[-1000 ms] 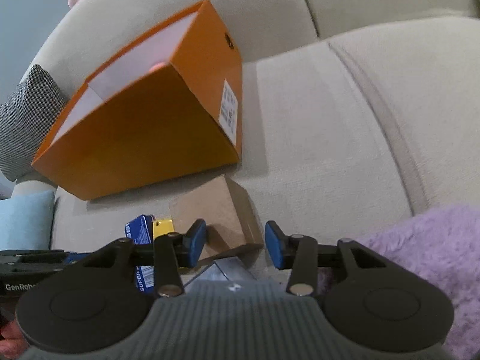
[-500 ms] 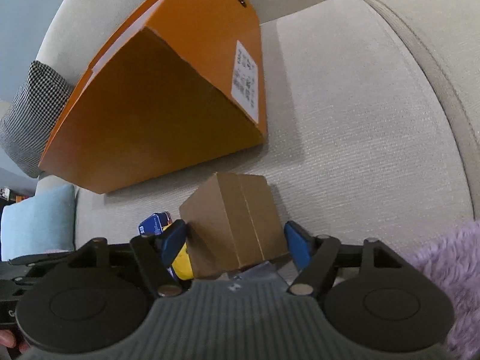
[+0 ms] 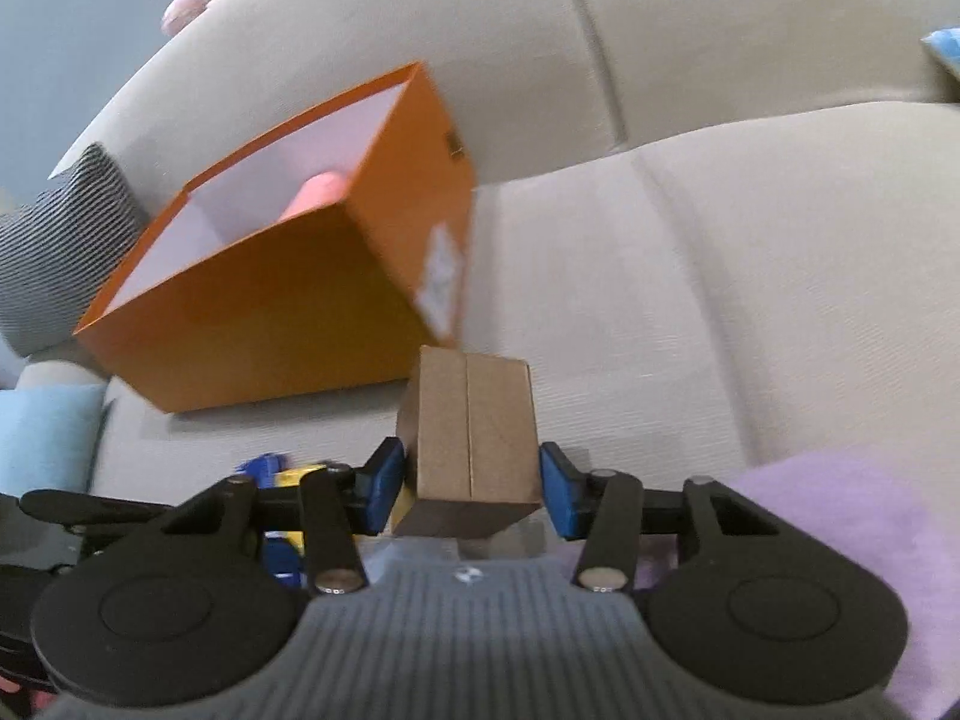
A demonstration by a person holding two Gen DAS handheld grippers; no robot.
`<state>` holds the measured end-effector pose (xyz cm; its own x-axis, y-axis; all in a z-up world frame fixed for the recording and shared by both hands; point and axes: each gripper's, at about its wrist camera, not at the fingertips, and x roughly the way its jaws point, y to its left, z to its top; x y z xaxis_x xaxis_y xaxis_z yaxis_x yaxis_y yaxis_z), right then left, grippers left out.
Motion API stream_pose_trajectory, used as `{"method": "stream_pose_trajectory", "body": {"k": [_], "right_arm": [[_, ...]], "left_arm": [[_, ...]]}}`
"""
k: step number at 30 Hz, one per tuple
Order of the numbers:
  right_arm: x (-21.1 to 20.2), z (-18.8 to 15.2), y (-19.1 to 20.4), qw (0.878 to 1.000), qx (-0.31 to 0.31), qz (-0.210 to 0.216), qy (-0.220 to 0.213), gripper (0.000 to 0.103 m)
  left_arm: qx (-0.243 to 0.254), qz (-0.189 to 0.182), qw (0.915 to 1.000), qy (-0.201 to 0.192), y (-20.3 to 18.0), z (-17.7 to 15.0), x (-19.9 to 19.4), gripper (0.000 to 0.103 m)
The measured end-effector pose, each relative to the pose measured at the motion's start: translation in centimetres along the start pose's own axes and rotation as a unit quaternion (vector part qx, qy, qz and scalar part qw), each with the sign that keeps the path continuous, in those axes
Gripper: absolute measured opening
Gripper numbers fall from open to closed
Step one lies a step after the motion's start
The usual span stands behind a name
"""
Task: Organize rigid objects
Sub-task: 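Grasp the clear cube box with the left tool while the right tool grasps the brown gift box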
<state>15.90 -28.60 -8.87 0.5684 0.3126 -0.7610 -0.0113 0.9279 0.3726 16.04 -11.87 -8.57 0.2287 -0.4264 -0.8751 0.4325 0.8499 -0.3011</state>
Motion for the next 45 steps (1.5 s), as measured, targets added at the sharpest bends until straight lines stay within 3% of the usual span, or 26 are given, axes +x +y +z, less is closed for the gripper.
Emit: {"method": "stream_pose_trajectory", "body": {"k": [3, 7, 14, 20, 25, 33, 45], "right_arm": [[-0.6, -0.4, -1.8, 0.999, 0.030, 0.023, -0.011, 0.049], [0.1, -0.4, -0.9, 1.000, 0.004, 0.005, -0.007, 0.049], [1.0, -0.1, -1.4, 1.000, 0.009, 0.019, 0.002, 0.049], [1.2, 0.0, -1.0, 1.000, 0.001, 0.013, 0.011, 0.049], [1.7, 0.2, -0.7, 1.000, -0.007, 0.015, 0.026, 0.050], [3.0, 1.3, 0.0, 0.997, -0.022, 0.017, 0.073, 0.052], [3.1, 1.3, 1.8, 0.994, -0.031, 0.017, 0.104, 0.052]], "left_arm": [[0.072, 0.030, 0.9969, 0.008, -1.9, -0.5, 1.0, 0.072], [0.134, 0.053, 0.9894, 0.018, -3.4, -0.8, 1.9, 0.073], [0.166, 0.069, 0.9834, 0.026, -4.4, -0.4, 3.5, 0.073], [0.180, 0.074, 0.9803, 0.032, -5.3, 0.1, 4.8, 0.060], [0.160, 0.072, 0.9842, 0.026, -5.4, 0.4, 4.9, 0.057], [0.062, 0.053, 0.9967, -0.004, -2.6, 0.5, 2.0, 0.056], [0.005, 0.041, 0.9981, -0.045, 0.6, 0.0, -1.4, 0.056]]}}
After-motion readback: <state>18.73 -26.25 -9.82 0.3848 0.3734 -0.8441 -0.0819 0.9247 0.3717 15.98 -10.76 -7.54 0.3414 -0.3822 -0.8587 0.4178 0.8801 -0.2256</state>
